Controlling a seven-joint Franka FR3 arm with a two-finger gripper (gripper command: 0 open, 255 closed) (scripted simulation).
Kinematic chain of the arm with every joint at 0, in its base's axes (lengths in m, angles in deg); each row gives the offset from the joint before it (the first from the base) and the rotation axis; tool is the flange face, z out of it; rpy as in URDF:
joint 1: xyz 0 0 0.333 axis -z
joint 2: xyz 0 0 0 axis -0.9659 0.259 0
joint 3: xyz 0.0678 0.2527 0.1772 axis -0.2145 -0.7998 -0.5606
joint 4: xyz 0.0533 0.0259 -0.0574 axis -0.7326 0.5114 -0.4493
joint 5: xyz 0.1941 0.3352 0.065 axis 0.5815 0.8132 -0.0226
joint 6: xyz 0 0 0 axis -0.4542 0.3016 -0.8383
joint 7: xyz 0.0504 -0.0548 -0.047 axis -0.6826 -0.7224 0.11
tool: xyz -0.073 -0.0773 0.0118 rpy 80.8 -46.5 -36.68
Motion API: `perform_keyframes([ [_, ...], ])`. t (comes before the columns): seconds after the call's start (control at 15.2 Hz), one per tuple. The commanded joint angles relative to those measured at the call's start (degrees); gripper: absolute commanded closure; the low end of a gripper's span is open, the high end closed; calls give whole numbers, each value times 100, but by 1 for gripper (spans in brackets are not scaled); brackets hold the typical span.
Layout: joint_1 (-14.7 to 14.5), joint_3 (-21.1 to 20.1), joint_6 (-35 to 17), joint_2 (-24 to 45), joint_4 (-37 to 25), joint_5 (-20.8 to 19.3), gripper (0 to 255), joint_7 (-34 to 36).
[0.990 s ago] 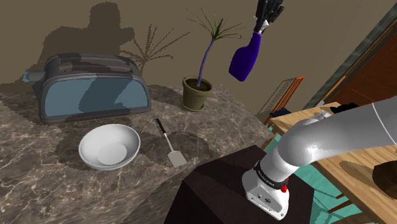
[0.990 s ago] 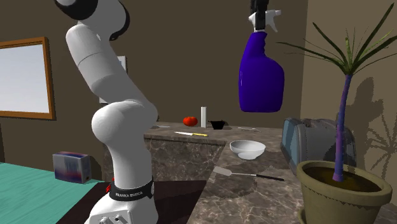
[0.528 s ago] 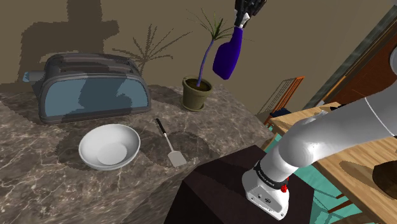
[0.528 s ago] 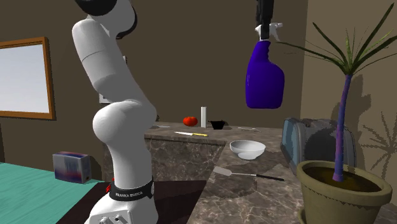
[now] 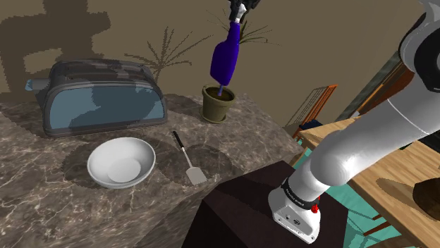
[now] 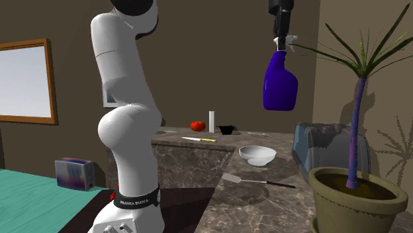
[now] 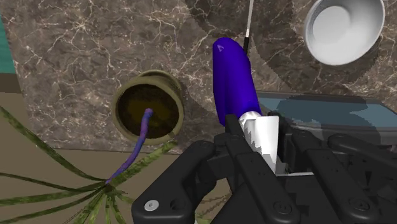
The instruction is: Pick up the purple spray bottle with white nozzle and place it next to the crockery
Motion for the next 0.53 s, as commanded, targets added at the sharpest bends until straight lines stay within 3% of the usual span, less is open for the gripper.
perform_keyframes([
  [0.0, -94, -206, 50, 331, -377, -39, 255, 312],
  [0.46, -600, -842, 373, 1805, -2093, -501, 255, 1324],
])
